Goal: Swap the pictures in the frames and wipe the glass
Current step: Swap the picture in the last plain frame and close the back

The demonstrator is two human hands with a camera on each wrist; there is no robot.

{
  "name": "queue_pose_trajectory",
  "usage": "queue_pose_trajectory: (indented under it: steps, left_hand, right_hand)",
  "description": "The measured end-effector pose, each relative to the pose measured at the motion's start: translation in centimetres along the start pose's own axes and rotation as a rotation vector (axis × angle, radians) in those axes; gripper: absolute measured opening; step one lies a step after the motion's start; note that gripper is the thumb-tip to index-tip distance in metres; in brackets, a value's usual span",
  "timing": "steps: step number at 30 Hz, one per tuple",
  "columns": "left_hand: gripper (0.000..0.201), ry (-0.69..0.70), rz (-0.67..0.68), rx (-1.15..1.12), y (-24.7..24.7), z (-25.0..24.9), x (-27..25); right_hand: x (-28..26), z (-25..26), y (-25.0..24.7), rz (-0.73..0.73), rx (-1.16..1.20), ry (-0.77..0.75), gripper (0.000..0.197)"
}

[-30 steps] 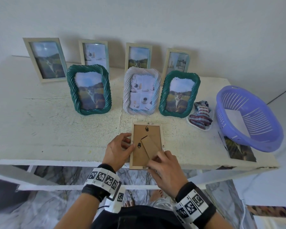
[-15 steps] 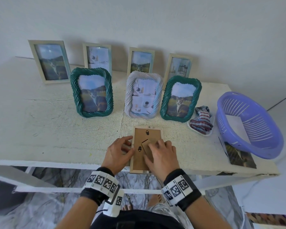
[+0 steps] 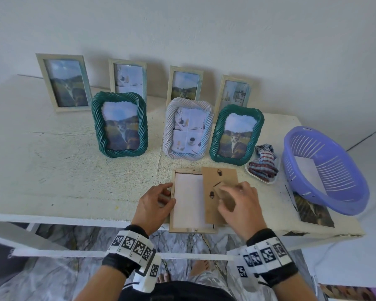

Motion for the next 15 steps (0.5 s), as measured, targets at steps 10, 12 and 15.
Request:
queue_pose_trajectory:
  steps: [10,12,15]
  left_hand:
    - [0.040,-0.006,0.020,-0.032,-0.1,-0.2,0.0]
    - [0.039,-0.005,0.021,-0.028,-0.2,-0.3,-0.1]
    - [0.039,0.001,0.014,-0.025,-0.2,-0.4,0.0]
  right_hand:
    - [-1.2,-4.9,1.2,0.135,-0.080,0.163,0.037]
    - [-0.9,-3.5,1.1,0.088,-0.082,0.111,0.039]
    - [-0.3,-0.2,1.9,0.148,0.025,0.015,0.056]
Point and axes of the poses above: each hand's wrist, its own x-axis towards the middle knuckle, its own y-axis out of the palm, z = x × y, the point moved 5 cm from there along x, towards the middle knuckle, and after that the axes turned 5 degrees about x, right-handed, at the moved point
